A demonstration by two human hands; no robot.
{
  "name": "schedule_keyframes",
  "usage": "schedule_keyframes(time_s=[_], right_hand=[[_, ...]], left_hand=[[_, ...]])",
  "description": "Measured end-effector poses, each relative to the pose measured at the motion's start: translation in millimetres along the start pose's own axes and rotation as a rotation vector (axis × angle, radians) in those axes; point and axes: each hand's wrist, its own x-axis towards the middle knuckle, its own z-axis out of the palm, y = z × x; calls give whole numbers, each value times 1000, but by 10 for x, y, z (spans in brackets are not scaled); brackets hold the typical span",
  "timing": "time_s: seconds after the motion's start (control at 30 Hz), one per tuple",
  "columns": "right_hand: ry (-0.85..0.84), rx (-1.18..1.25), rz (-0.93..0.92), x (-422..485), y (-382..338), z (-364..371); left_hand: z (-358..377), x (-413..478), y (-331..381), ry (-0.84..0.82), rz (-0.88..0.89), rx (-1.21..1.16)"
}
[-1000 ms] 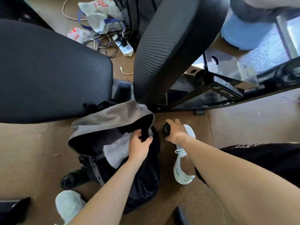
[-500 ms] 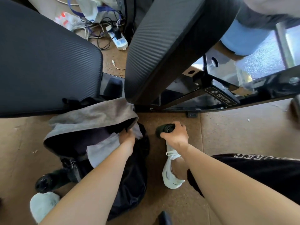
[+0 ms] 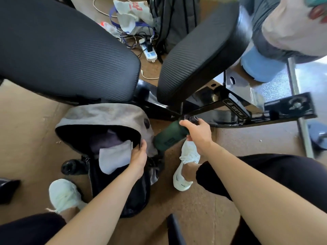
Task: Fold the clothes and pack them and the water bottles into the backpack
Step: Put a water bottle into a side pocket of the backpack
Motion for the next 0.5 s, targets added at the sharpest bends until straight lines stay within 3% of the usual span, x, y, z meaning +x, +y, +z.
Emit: schedule_keyframes(time_s=[0.13, 0.3, 0.5], right_hand=[[-84, -49, -98, -340, -52, 181], [-154, -229, -239, -548, -197, 447], [-206, -420, -318, -579, -273, 634]], left_hand=[[-245, -260, -24, -47, 108, -63], [-450, -324, -86, -167, 312, 20], [-461, -298, -161, -235, 320, 62]])
